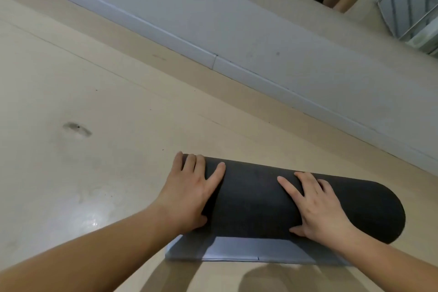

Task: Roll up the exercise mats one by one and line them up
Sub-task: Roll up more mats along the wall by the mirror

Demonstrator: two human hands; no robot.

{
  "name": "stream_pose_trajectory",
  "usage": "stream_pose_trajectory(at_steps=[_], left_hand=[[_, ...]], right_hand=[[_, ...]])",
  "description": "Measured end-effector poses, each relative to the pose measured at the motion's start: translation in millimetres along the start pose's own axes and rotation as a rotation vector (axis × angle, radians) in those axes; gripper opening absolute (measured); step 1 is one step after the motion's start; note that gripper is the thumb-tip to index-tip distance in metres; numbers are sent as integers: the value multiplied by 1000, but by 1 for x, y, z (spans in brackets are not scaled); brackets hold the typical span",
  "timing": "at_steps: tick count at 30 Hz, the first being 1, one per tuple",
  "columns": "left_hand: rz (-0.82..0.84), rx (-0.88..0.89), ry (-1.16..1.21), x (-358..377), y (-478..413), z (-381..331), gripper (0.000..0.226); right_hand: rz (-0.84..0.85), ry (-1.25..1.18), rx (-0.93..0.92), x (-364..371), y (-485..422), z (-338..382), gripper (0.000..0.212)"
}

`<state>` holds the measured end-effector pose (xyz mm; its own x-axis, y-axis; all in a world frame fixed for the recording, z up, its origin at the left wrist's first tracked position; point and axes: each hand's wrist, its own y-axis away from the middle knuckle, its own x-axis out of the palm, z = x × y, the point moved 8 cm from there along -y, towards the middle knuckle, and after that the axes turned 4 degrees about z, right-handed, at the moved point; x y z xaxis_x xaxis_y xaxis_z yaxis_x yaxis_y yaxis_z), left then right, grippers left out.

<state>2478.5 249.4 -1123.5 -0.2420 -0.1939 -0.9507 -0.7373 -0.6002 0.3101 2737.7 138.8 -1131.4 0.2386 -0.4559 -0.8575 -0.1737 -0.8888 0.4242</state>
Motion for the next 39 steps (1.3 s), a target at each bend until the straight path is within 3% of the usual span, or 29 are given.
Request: stream_pose_trajectory(at_steps=[9, 20, 23, 26, 28, 34, 39], left_hand=[[-70, 129, -101, -40, -117, -77, 124], [-83, 87, -75, -102, -283, -262, 123], [-57, 20, -15, -108, -307, -288, 110], [-153, -43, 45, -114, -322, -299, 86], [-120, -2, 173, -107, -333, -316, 76], [-83, -19, 539, -116, -388, -361, 100], [31, -12, 508, -106, -410, -383, 111]], right_hand=[[-4, -50, 100, 30, 0, -110, 137], [-67, -46, 192, 100, -12, -353, 132], [-58, -44, 236, 121, -15, -411, 132], [-65, -70, 313, 137, -14, -460, 132], [-53, -75, 360, 142, -16, -489, 136], [-65, -57, 411, 160, -13, -535, 145], [-93, -182, 575, 173, 0, -540, 147]])
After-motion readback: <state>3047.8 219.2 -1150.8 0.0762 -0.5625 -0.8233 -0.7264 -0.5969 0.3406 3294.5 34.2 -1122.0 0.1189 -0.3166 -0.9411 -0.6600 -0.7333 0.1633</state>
